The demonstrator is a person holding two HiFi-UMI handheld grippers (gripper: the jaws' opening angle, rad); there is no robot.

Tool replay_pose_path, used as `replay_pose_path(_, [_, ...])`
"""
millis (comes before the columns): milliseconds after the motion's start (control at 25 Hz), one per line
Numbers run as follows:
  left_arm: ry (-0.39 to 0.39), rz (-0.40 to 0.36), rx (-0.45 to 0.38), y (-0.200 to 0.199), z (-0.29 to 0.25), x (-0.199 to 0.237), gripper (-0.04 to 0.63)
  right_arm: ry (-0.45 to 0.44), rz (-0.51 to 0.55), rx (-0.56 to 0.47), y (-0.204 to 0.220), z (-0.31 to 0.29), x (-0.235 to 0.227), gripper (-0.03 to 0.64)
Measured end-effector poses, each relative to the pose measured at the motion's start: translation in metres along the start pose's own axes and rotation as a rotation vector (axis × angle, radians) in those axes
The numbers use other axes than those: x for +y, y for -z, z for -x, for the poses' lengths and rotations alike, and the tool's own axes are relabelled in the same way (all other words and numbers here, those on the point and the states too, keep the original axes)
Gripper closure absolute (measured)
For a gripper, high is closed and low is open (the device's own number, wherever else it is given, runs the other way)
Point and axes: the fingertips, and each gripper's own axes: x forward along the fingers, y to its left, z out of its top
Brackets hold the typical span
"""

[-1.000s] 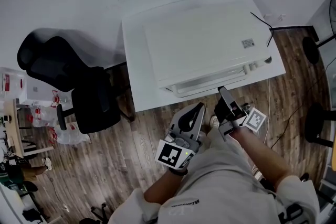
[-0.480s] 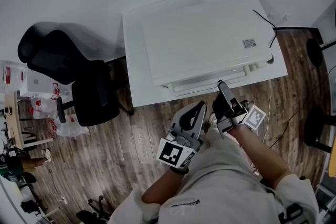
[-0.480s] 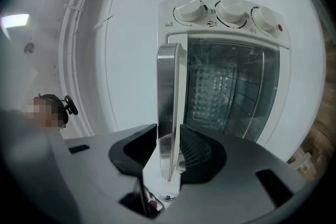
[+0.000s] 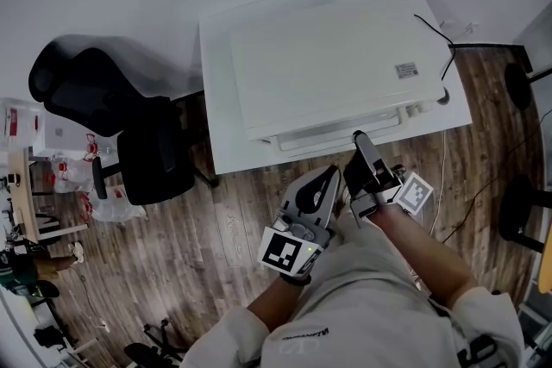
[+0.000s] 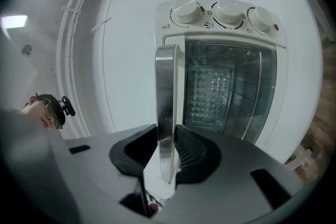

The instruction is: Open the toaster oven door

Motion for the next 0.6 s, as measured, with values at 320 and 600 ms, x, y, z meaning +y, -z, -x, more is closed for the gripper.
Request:
replay_pose_path(320, [-0.013,-0.002,0.004,0.0043,-0.0004,0.0018,0.588,0.02,0.022,0.02,0.0009,0.0011,-0.0014,0.504])
replay_pose_path(600, [-0.057,-0.019,0.0,0.0013,-0.0003,-0.001,0.588,0.033,0.005,0.072,0.0055,0.0089,0.0,0.505])
